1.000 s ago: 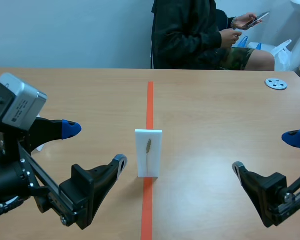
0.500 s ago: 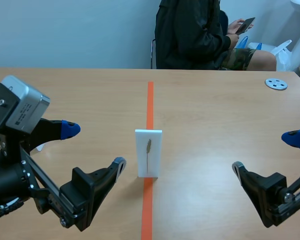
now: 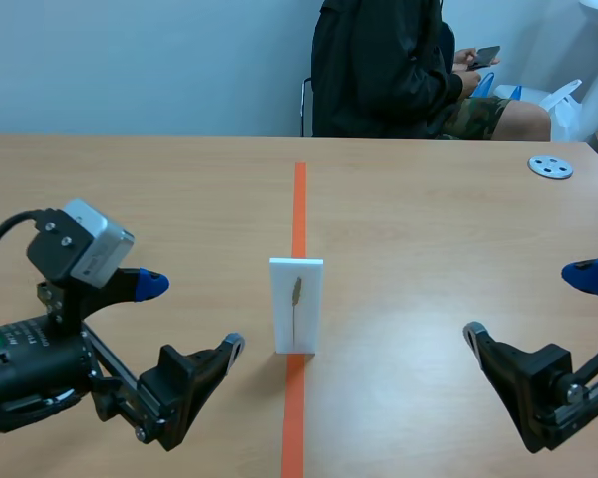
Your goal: Sort the leaf by its shape. The table is split by an orange tape line. A compound leaf with several leaflets goes to the left side, a simple leaf with one blade goes to the right side. Return to the home posture when a red brick is placed on the table.
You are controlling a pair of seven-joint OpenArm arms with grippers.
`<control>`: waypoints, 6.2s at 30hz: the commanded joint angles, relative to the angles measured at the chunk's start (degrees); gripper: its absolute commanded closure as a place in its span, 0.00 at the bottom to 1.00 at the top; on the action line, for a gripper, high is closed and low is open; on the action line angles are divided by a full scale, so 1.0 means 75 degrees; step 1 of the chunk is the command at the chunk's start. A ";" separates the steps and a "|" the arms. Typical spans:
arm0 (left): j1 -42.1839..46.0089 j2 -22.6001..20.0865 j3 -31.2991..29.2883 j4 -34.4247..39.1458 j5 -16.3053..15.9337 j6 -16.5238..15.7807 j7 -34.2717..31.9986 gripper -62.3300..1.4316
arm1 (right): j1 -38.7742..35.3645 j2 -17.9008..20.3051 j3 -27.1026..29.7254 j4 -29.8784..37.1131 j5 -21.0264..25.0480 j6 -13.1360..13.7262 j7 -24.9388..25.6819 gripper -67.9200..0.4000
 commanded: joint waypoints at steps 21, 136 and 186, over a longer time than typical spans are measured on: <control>-0.2990 0.0737 0.2518 -0.3791 0.1687 -0.0099 -0.2769 0.00 | 0.0047 0.0061 0.0009 0.0128 0.0052 -0.0029 0.0079 0.00; -0.1988 0.1055 -0.2352 -0.4389 -0.0382 0.2632 -0.2428 0.79 | 0.0047 0.0064 0.0009 0.0128 0.0055 -0.0029 0.0050 0.00; 0.2328 0.0737 -0.1253 0.3028 -0.0055 0.0096 -0.0012 0.00 | 0.0044 0.0064 0.0009 0.0128 0.0119 -0.0026 0.0052 0.00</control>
